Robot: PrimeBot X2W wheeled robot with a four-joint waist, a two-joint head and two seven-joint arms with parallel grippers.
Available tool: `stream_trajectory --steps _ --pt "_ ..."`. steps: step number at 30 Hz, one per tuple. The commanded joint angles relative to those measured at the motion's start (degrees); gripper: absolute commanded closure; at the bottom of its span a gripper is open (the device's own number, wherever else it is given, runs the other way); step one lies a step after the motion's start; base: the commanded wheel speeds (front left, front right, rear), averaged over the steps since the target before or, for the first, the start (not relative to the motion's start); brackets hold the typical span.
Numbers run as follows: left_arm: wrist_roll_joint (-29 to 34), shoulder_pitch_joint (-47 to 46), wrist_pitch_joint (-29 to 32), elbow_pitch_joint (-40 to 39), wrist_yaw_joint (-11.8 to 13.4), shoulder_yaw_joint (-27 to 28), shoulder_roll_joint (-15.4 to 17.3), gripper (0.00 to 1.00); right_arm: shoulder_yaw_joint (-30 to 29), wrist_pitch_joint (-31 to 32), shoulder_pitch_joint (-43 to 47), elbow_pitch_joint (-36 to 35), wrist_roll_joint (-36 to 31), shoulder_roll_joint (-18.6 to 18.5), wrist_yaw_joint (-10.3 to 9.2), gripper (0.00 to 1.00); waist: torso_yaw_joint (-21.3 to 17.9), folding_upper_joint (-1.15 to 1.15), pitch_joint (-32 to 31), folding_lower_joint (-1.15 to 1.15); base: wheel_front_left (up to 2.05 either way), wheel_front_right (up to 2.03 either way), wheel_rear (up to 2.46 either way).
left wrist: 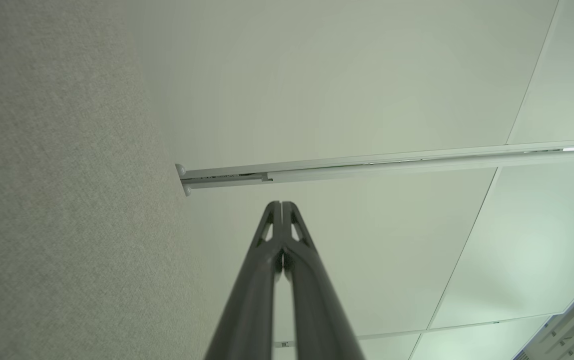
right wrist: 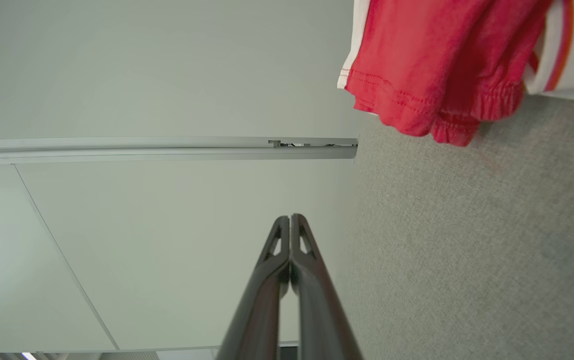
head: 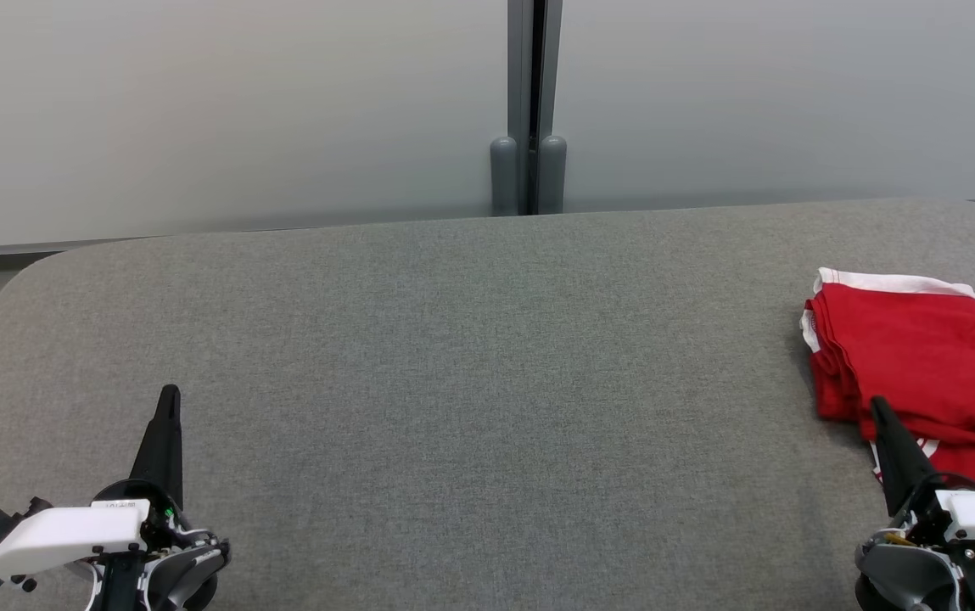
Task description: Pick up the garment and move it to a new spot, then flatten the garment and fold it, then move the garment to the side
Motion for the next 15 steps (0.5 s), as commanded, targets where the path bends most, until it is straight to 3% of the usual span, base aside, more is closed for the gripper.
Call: stream_trajectory --steps 1,15 --pt "-0.1 -0.8 0.2 0.0 -0.3 0.2 0.3 1.00 -0.1 0.3 -0.5 -0.1 -0.2 -0.1 0.02 1.00 0.0 0.00 0.0 0.00 0.00 0.00 0.00" --pt "-0.1 -0.8 0.2 0.0 -0.3 0.2 0.3 1.00 -0.2 0.3 -0.5 -0.1 -0.2 -0.1 0.02 1.00 0.0 0.00 0.0 0.00 0.00 0.00 0.00"
